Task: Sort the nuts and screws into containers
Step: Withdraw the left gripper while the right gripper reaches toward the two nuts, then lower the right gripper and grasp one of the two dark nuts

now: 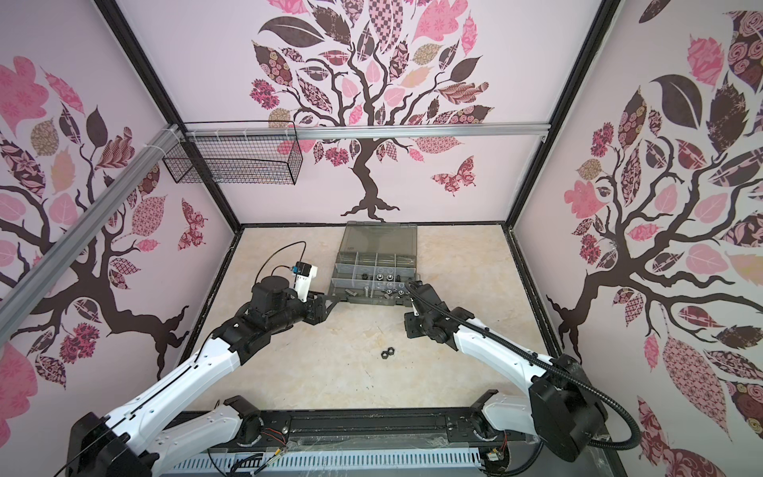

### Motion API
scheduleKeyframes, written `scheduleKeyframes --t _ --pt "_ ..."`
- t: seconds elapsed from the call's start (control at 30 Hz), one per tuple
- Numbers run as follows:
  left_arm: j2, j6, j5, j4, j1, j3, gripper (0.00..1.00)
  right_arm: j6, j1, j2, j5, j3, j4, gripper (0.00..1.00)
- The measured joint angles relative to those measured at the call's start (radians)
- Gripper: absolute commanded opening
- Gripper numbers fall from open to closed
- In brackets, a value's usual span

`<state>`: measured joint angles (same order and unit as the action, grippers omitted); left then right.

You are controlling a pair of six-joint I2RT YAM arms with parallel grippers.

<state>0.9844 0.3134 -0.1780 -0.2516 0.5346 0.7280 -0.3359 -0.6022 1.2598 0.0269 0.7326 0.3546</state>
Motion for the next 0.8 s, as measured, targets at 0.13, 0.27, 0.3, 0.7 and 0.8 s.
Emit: scheduleKeyframes --t 0.13,0.27,0.3,0.7,0.8 --pt "-0.074 0.038 0.000 0.002 0.000 -0.064 0.58 0.000 0.000 0.032 -0.021 0.001 0.005 0.43" --pt "-0.132 0.071 -0.002 0.003 0.000 -0.104 0.58 0.000 -0.012 0.069 -0.040 0.026 0.036 0.43" --pt "-0.142 0.077 -0.003 0.003 0.000 -0.111 0.58 0.000 -0.016 0.074 -0.040 0.032 0.041 0.43" --pt "-0.183 0.138 -0.011 0.003 0.000 -0.169 0.58 -0.001 -0.152 0.171 -0.038 0.061 0.076 0.42" --pt "-0.195 0.148 -0.011 0.003 0.000 -0.175 0.58 0.000 -0.172 0.181 -0.038 0.065 0.089 0.42"
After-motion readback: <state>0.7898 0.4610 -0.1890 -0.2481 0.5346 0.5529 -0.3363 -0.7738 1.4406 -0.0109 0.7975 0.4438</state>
